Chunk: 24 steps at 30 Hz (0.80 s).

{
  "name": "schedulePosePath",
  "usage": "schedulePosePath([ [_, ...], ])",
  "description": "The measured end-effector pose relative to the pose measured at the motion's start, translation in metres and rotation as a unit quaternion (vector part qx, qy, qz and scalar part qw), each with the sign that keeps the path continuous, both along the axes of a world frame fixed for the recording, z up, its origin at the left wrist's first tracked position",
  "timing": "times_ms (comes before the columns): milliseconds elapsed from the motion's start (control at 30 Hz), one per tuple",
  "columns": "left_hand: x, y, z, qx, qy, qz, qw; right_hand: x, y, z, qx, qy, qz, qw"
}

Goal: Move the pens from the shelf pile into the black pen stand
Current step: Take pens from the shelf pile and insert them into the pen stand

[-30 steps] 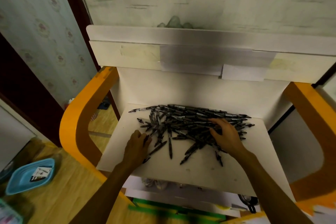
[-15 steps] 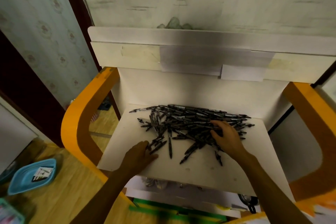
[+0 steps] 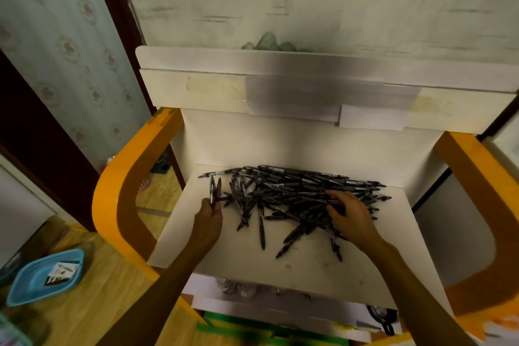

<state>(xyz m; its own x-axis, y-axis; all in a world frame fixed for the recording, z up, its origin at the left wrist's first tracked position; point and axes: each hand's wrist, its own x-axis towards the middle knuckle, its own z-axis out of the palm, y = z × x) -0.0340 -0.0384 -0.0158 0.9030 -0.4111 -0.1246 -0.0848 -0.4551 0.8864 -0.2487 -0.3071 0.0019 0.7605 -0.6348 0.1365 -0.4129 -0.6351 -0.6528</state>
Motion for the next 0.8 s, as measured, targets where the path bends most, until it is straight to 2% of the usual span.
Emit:
schedulePosePath([
  [100,0.019,-0.018,0.004,-0.099,0.174,0.107,0.974,0.003,-0.001,0.002,-0.002,-0.001,0.000,1.000],
  [167,0.028,-0.028,0.004,-0.099,0.211,0.132,0.963,0.004,-0.002,0.003,-0.004,-0.005,0.006,1.000],
  [400,0.054,-0.048,-0.012,-0.013,0.167,0.174,0.970,0.005,-0.003,0.008,-0.011,-0.014,0.012,1.000],
  [533,0.061,-0.050,-0.010,0.048,0.139,0.161,0.976,0.003,-0.006,0.009,-0.011,-0.016,0.006,1.000],
  [800,0.062,-0.045,-0.008,0.029,0.181,0.138,0.973,0.003,-0.003,0.003,-0.026,-0.015,0.013,0.999],
])
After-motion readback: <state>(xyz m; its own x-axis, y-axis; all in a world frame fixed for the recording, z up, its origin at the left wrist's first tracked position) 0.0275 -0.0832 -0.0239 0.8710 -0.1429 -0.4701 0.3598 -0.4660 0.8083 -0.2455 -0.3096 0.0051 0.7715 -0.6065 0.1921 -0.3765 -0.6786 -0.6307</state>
